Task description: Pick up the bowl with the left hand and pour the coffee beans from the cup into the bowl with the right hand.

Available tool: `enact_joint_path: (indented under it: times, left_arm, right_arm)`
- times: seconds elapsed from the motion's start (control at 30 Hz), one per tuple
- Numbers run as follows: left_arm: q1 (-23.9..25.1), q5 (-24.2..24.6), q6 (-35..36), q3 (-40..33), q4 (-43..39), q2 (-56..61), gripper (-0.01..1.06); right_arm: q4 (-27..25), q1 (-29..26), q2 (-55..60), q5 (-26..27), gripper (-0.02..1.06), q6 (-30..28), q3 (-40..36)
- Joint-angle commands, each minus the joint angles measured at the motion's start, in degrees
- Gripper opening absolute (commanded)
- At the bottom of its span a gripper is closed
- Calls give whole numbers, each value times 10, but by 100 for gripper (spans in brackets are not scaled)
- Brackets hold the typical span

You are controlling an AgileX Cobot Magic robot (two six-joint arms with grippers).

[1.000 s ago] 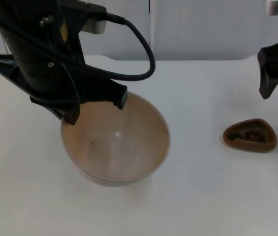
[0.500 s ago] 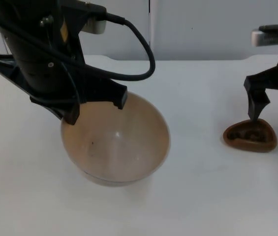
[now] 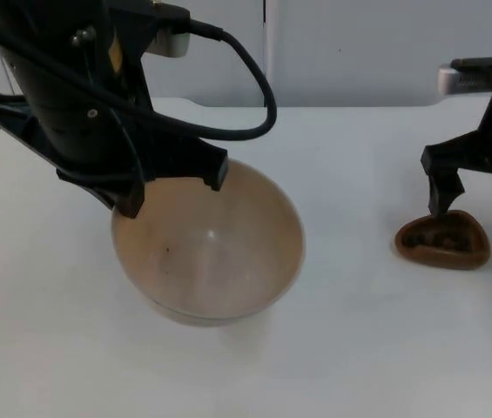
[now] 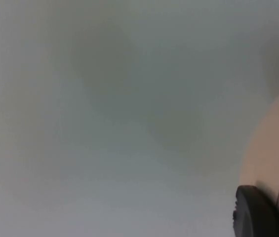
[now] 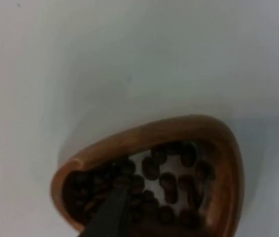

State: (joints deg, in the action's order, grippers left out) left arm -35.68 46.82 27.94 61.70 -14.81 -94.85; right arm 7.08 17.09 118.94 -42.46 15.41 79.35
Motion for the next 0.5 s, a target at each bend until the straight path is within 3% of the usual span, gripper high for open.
enact_joint_path:
  times: [0.0, 0.47]
  left_arm:
    - [-3, -7, 4, 3, 6, 5, 0]
    - [-3, -7, 4, 3, 6, 5, 0]
  right_arm:
    - [2, -9, 8, 3, 97, 4, 1]
    - [3, -14, 49, 23, 95, 1, 0]
